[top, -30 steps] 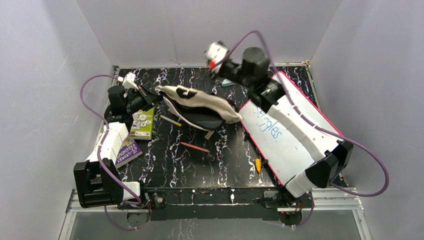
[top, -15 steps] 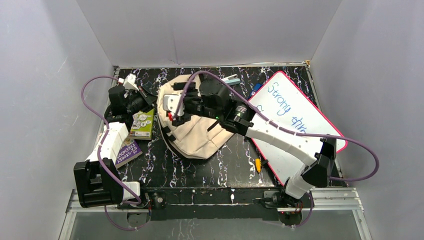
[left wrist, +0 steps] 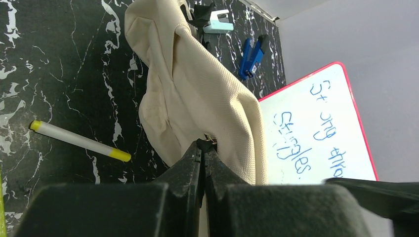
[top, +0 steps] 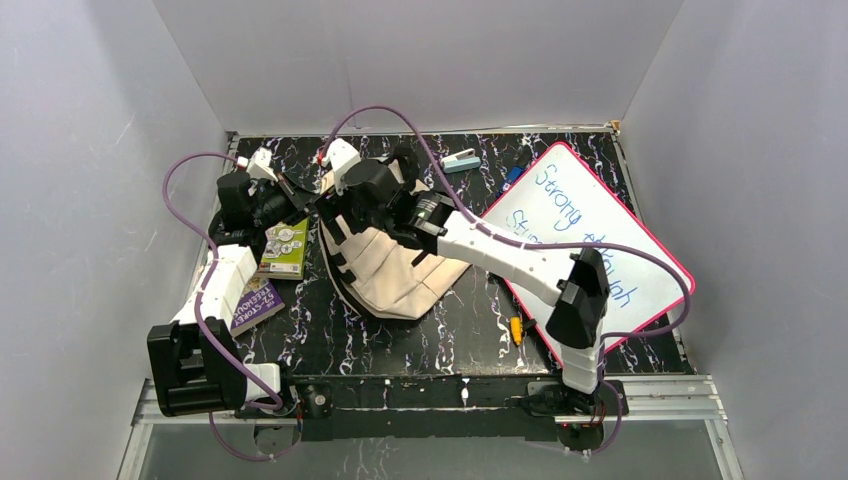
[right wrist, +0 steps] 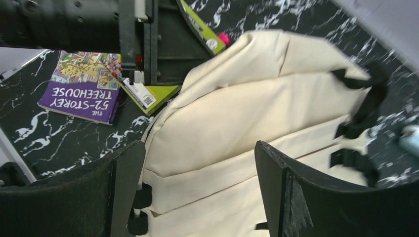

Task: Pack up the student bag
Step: Unzip the student bag at the center of the board.

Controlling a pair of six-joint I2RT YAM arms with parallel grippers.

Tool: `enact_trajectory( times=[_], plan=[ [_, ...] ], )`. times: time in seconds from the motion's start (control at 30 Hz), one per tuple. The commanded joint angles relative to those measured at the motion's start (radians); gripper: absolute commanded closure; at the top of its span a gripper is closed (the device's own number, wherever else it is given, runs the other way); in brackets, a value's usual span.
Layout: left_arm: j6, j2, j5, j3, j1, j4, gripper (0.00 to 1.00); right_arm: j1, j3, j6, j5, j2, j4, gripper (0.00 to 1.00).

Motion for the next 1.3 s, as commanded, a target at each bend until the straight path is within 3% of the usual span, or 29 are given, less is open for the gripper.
enact_trajectory(
  times=[0.0, 0.3, 0.57, 0.63, 0.87, 0.93, 1.07, 1.27],
  plan=[
    [-0.008, -0.060, 0.043, 0.056, 0.004, 0.028, 1.00, 0.003, 0.006, 0.200, -0.009, 0.020, 0.024, 0.08],
    [-0.010, -0.065, 0.049, 0.053, 0.001, 0.028, 1.00, 0.003, 0.003, 0.246, 0.012, 0.063, 0.052, 0.06],
    [-0.010, -0.074, 0.050, 0.054, 0.001, 0.028, 1.00, 0.003, 0.061, 0.237, 0.113, 0.145, 0.001, 0.14],
    [-0.008, -0.076, 0.050, 0.052, 0.001, 0.027, 1.00, 0.003, 0.061, 0.236, 0.114, 0.140, 0.002, 0.22],
    [0.008, -0.079, 0.042, 0.059, 0.001, 0.013, 1.00, 0.001, 0.038, 0.143, 0.106, 0.019, 0.017, 0.74],
    [0.013, -0.081, 0.043, 0.061, 0.000, 0.012, 1.00, -0.003, 0.038, 0.097, 0.085, -0.021, 0.014, 0.85],
    [0.024, -0.088, 0.057, 0.064, 0.001, 0.012, 1.00, -0.057, 0.083, 0.034, -0.049, -0.061, -0.048, 0.99],
    [0.031, -0.102, 0.115, 0.045, 0.001, 0.046, 1.00, -0.208, 0.146, -0.041, -0.422, -0.065, -0.141, 1.00]
  ],
)
